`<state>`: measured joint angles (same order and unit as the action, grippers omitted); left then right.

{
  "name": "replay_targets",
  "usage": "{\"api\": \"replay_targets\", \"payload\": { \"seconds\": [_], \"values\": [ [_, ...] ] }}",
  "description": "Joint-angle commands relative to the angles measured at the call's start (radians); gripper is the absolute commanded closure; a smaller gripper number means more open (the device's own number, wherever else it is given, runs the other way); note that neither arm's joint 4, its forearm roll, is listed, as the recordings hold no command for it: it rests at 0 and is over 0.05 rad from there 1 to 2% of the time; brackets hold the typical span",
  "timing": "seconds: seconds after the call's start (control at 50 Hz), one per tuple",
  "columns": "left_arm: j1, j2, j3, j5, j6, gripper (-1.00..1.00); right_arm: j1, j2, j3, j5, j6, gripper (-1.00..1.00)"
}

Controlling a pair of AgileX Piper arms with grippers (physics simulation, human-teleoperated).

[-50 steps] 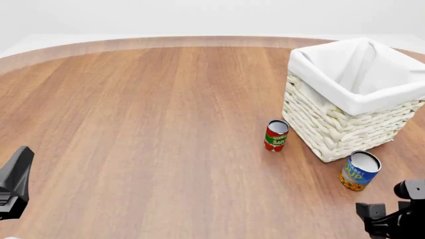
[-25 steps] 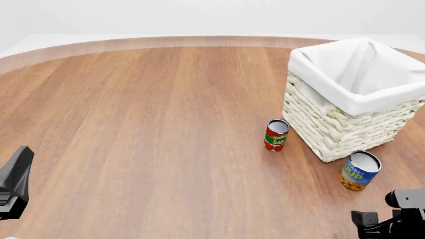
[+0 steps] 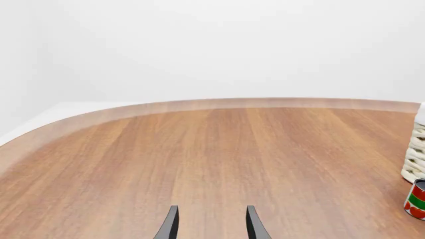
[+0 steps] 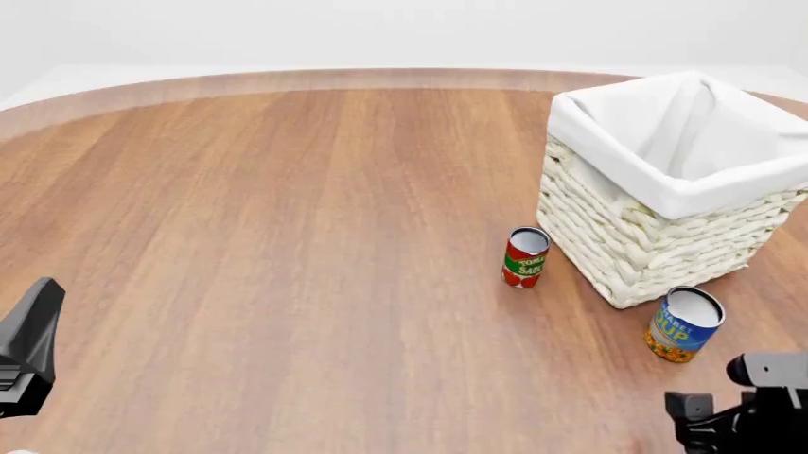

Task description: Pick up the alphabet soup and the cream cheese box, and put them in the basket.

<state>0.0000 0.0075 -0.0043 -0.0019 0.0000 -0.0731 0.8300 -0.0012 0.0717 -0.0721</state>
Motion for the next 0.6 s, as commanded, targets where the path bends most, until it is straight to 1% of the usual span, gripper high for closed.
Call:
{"api": "replay_targets", "payload": {
  "seconds": [0.02, 0.1, 0.22, 0.26, 0.32, 0.38, 0.52, 0.6],
  "values": [
    [0.000, 0.000, 0.000, 0.000, 0.000, -1.00, -0.016, 0.071, 0.001, -0.087, -0.003, -1.00],
    [0.000, 0.000, 0.000, 0.000, 0.000, -1.00, -0.021, 0.115, 0.001, -0.128, -0.009, -1.00],
    [0.000, 0.000, 0.000, 0.000, 0.000, -1.00, -0.023, 0.153, 0.001, -0.168, -0.013, -1.00],
    [0.000, 0.000, 0.000, 0.000, 0.000, -1.00, -0.021, 0.153, 0.001, -0.168, -0.011, -1.00],
    [0.000, 0.000, 0.000, 0.000, 0.000, -1.00, -0.019, 0.181, 0.001, -0.195, -0.011, -1.00],
    [0.000, 0.000, 0.000, 0.000, 0.000, -1.00, -0.021, 0.233, 0.001, -0.244, -0.015, -1.00],
    [0.000, 0.000, 0.000, 0.000, 0.000, -1.00, -0.026, 0.275, -0.002, -0.286, -0.017, -1.00],
    [0.000, 0.000, 0.000, 0.000, 0.000, -1.00, -0.025, 0.324, -0.003, -0.329, -0.019, -1.00]
  ]
}}
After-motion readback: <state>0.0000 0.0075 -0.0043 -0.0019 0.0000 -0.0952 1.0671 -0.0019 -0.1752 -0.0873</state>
